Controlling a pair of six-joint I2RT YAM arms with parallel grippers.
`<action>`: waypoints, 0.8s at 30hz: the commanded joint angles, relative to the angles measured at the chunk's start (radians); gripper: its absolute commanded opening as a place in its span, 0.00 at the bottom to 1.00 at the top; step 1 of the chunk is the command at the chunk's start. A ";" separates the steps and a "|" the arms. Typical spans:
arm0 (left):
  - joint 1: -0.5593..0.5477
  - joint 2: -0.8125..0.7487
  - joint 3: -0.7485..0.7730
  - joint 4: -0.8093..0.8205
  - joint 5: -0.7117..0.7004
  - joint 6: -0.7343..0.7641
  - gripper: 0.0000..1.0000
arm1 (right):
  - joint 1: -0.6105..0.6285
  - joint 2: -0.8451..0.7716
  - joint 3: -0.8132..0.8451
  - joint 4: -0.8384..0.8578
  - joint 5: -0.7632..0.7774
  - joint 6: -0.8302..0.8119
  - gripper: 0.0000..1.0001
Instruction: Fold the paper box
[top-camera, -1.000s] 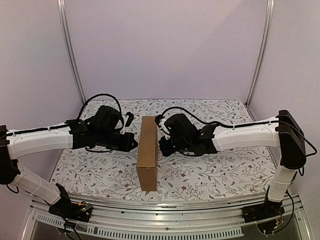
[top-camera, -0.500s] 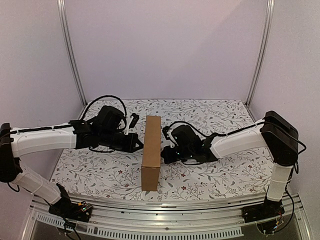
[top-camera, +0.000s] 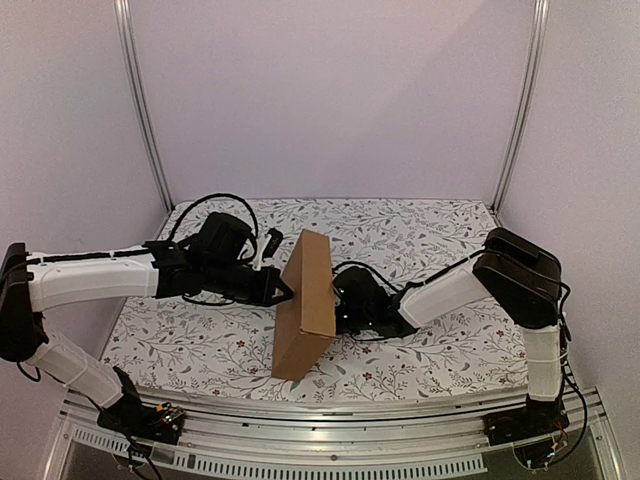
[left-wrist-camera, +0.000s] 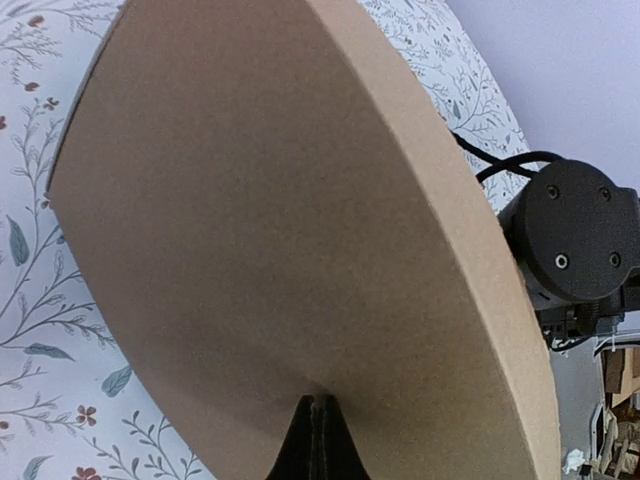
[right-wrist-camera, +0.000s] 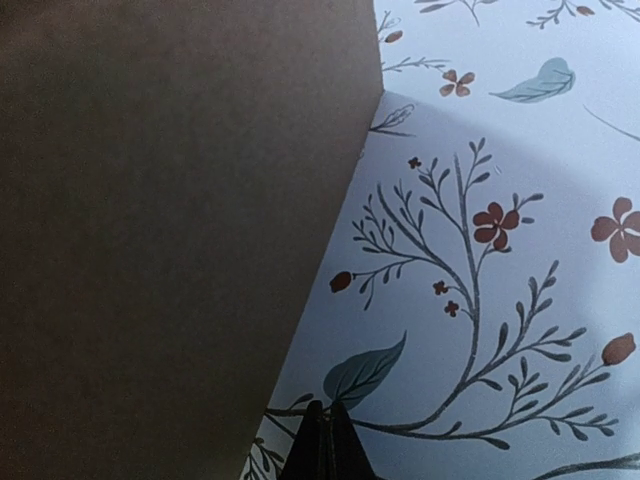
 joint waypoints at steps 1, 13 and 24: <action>-0.006 0.039 0.021 0.027 0.033 -0.004 0.00 | 0.000 0.031 0.023 0.040 -0.014 0.026 0.00; -0.019 0.082 0.040 0.039 0.027 -0.004 0.00 | -0.046 -0.054 -0.137 0.041 0.039 -0.015 0.00; -0.018 0.074 0.056 -0.020 -0.053 0.024 0.00 | -0.092 -0.227 -0.321 0.017 0.129 -0.071 0.00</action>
